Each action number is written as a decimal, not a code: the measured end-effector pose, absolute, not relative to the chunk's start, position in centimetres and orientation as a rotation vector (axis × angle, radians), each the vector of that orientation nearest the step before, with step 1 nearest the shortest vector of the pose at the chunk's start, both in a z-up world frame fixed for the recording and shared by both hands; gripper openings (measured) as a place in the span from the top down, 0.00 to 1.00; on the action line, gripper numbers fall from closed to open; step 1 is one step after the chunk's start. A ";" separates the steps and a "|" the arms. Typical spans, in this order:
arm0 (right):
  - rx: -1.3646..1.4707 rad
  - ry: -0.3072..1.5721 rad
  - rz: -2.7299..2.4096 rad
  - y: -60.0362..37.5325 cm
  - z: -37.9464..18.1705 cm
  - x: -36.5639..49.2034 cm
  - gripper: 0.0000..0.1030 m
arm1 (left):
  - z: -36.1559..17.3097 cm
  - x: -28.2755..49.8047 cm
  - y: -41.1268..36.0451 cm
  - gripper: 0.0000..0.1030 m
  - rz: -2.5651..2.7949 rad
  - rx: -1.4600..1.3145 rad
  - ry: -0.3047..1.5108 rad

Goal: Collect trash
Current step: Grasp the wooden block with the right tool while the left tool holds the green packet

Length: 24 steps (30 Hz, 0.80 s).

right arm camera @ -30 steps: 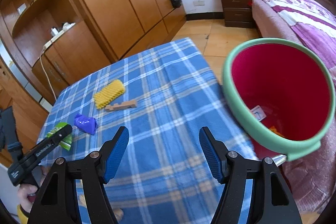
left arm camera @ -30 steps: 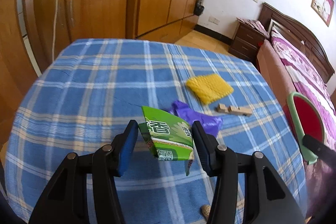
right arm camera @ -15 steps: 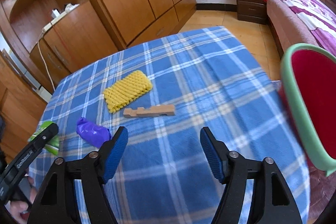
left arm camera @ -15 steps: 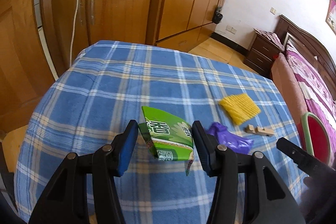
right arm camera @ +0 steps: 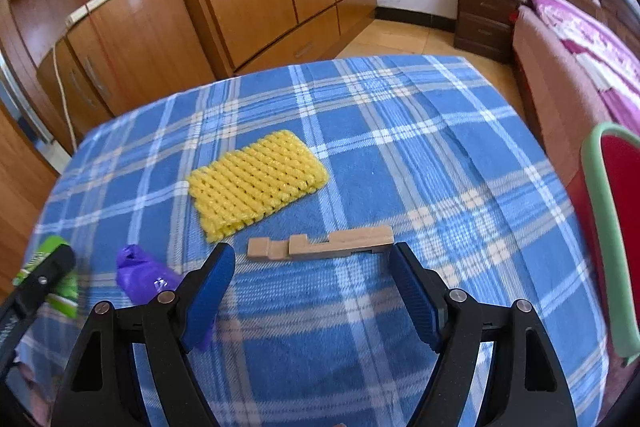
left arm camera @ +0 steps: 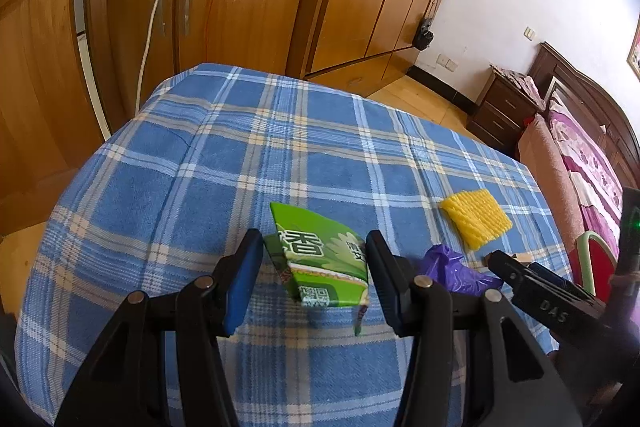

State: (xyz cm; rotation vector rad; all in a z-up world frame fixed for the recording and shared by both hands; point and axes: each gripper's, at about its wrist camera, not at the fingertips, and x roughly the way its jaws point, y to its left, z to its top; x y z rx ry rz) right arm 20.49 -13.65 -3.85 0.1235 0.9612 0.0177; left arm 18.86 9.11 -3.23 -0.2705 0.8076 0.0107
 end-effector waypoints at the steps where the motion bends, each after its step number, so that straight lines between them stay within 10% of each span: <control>1: 0.108 0.963 0.009 -13.5 -3.9 20.6 0.22 | -3.3 18.9 9.1 0.48 0.009 -0.274 0.808; 10: 0.010 0.970 0.007 -12.7 -4.4 21.1 0.24 | -3.4 19.0 8.9 0.48 -0.004 -0.282 0.812; 24: 0.094 0.958 0.062 -15.9 -3.7 19.9 0.74 | -3.0 18.5 8.5 0.48 -0.015 -0.289 0.811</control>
